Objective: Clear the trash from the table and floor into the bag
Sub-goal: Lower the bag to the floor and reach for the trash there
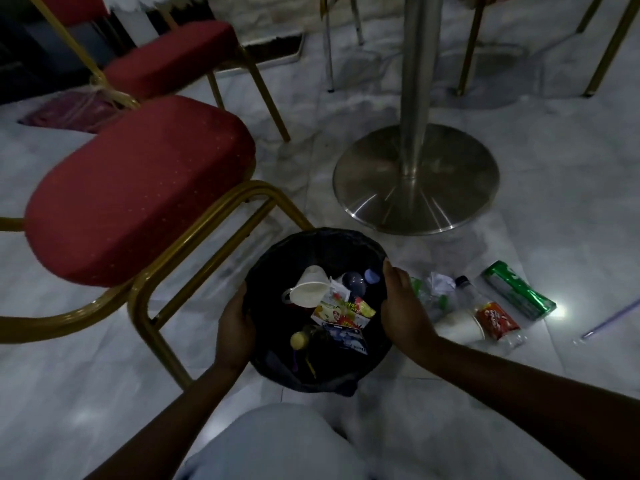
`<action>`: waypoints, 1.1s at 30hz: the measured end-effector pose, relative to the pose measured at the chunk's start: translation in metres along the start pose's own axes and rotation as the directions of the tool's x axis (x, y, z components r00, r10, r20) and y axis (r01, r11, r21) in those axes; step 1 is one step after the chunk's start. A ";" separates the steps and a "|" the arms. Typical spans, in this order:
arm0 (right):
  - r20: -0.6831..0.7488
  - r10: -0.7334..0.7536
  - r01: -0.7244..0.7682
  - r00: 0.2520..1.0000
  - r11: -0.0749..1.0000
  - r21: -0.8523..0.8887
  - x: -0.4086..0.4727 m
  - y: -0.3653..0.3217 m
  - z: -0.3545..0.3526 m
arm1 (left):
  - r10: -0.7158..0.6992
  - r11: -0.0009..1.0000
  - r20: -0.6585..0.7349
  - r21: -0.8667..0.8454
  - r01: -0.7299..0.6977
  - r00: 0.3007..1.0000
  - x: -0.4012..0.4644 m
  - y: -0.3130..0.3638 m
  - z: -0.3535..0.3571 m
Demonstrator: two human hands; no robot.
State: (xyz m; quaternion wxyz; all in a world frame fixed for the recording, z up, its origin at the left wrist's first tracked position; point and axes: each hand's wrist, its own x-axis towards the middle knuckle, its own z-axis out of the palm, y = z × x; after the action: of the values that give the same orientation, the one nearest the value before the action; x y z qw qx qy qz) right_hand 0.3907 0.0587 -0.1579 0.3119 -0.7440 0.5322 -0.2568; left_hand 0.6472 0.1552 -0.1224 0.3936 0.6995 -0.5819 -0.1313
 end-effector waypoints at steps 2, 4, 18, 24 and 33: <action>0.034 0.012 -0.011 0.999 0.998 -0.054 0.002 -0.003 -0.004 | -0.008 0.999 -0.015 -0.046 0.007 1.000 -0.002 -0.003 0.002; 0.065 0.009 -0.001 0.998 0.994 -0.112 0.002 -0.008 -0.008 | -0.029 0.998 -0.031 -0.050 0.027 0.999 -0.007 -0.005 0.001; 0.056 -0.070 0.084 0.996 0.946 -0.312 -0.006 -0.005 -0.021 | -0.074 0.882 0.291 0.466 -0.074 0.954 0.010 -0.001 -0.002; 0.091 -0.085 0.111 0.992 0.932 -0.345 -0.032 0.022 -0.064 | 0.201 0.861 0.459 0.339 -0.379 0.865 0.048 0.052 -0.002; -0.009 0.044 -0.044 0.999 0.893 -0.449 -0.061 0.070 -0.154 | 0.460 0.615 0.711 0.178 -0.768 0.533 0.102 0.189 0.084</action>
State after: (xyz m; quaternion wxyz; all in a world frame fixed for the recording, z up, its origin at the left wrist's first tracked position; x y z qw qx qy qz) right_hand 0.2181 0.0702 -0.1090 0.1382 -0.7839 0.5935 -0.1194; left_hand 0.4885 0.0258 -0.0168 0.0242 0.4300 -0.9013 -0.0468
